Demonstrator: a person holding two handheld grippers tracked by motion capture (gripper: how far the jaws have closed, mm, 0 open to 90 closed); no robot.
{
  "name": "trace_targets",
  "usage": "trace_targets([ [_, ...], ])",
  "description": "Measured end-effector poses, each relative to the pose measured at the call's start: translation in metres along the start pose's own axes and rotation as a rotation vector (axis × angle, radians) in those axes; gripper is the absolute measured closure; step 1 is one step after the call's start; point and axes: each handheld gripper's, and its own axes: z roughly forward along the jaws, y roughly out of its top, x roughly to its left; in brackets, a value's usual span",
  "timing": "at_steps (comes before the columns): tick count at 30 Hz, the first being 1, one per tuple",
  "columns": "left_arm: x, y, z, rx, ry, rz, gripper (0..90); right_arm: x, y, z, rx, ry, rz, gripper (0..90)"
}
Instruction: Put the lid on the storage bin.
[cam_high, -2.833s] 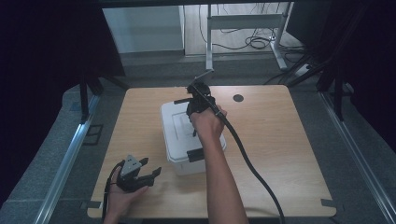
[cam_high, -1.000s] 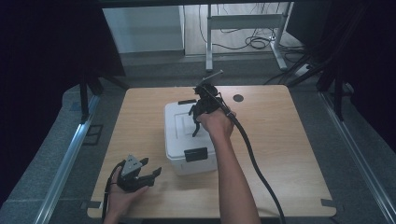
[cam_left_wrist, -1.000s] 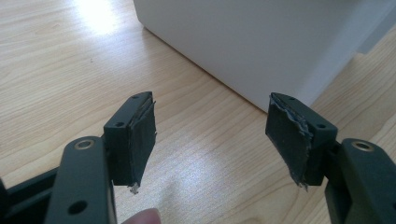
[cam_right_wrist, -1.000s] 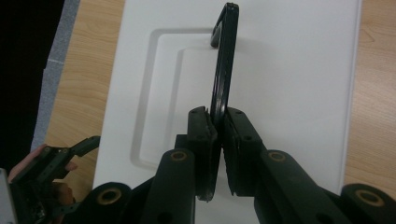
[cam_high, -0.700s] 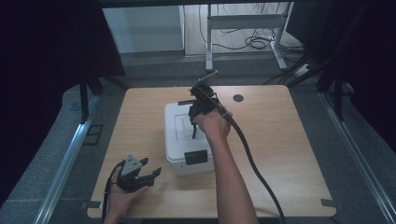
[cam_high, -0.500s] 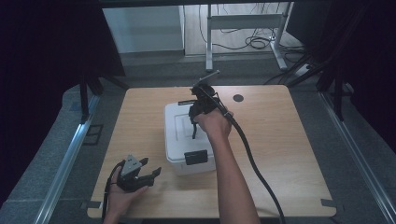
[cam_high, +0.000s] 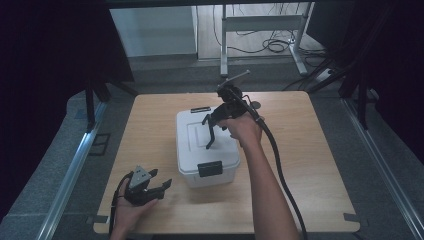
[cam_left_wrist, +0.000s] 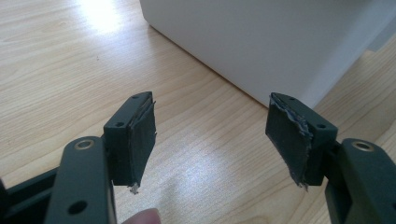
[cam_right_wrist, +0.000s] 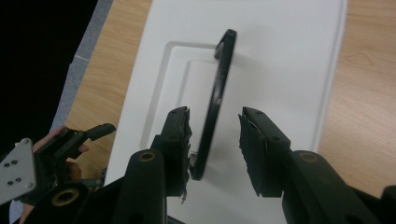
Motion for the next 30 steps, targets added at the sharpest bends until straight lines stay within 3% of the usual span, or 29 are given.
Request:
trace_targets([
  [8,0.002,-0.001,0.0,0.006,0.013,-0.005,33.4,-0.036,-0.014,-0.016,-0.069,0.053,-0.045,60.2],
  [10,0.002,-0.001,0.0,0.007,0.018,-0.006,33.4,-0.039,-0.016,-0.017,-0.076,0.055,-0.051,60.1],
  [12,0.003,-0.001,0.0,0.007,0.021,-0.008,33.4,-0.055,-0.028,-0.022,-0.11,0.06,-0.074,60.0],
  [18,0.004,-0.002,-0.001,0.008,0.028,-0.012,33.4,-0.078,-0.046,-0.025,-0.155,0.069,-0.094,59.0],
  [19,0.004,-0.002,-0.001,0.008,0.029,-0.011,33.4,-0.089,-0.055,-0.025,-0.175,0.067,-0.1,58.5],
  [24,0.005,-0.003,0.0,0.012,0.031,-0.013,33.4,-0.108,-0.068,-0.024,-0.199,0.075,-0.086,57.9],
  [25,0.005,-0.003,0.0,0.012,0.032,-0.014,33.4,-0.118,-0.075,-0.025,-0.218,0.082,-0.085,57.7],
  [30,0.006,-0.003,-0.001,0.017,0.039,-0.013,33.4,-0.142,-0.093,-0.026,-0.253,0.077,-0.065,57.6],
])
